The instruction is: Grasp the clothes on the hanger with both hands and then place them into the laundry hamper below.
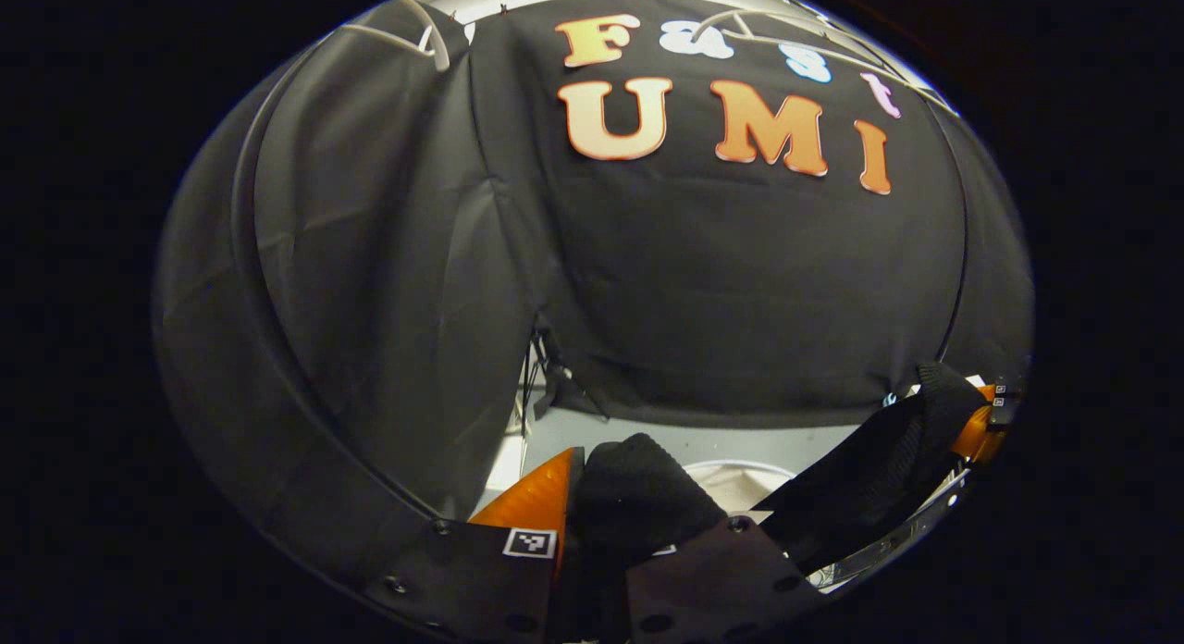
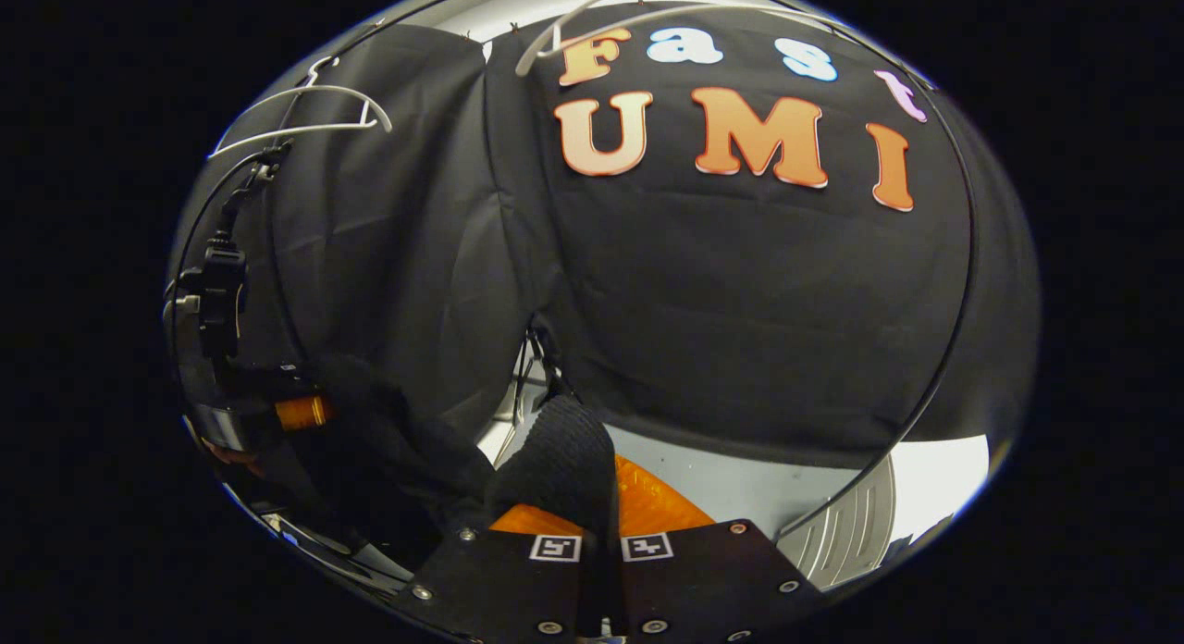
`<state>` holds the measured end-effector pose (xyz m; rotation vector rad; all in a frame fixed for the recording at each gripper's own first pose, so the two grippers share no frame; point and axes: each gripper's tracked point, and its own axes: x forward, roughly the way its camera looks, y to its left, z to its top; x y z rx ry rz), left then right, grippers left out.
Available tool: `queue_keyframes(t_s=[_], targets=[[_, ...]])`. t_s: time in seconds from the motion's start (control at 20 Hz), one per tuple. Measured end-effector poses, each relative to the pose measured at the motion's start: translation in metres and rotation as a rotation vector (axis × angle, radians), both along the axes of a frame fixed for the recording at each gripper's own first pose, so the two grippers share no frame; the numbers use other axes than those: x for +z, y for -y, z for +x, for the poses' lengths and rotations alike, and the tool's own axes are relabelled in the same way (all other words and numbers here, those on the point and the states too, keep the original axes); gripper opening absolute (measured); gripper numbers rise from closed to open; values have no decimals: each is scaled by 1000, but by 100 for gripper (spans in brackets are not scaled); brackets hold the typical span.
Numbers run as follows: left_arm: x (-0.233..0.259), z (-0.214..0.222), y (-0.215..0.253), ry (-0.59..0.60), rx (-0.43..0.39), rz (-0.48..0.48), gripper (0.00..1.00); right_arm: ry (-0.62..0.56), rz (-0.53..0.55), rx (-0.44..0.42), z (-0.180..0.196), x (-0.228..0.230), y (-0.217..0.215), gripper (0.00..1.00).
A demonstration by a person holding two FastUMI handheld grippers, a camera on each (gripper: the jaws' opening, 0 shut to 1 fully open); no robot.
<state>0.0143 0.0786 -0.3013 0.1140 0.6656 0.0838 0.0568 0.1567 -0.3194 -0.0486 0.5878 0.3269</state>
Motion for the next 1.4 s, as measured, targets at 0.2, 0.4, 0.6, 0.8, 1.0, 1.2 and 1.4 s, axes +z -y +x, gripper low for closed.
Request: queue_keyframes(t_s=[0.2,0.4,0.6,0.8,1.0,1.2,1.4], targets=[[-51,-24,-2,-177,31,24,14,-136,-21,-11,-4,-51,0,2],[-82,-35,3,-277,44,2,14,-241,-35,-25,-14,-90,10,4],[-87,-42,2,-316,36,14,22,-295,-16,-34,-23,-113,8,12],[-100,-57,-10,-370,92,44,67,-334,-8,-48,-32,-117,11,26],[-114,-63,-13,-381,141,13,99,-328,-17,-57,-30,-115,15,70],[-97,-60,5,-350,69,-39,99,-335,-20,-64,-29,-116,16,88],[-83,-55,17,-304,37,-65,99,-322,-19,-80,-27,-110,19,90]])
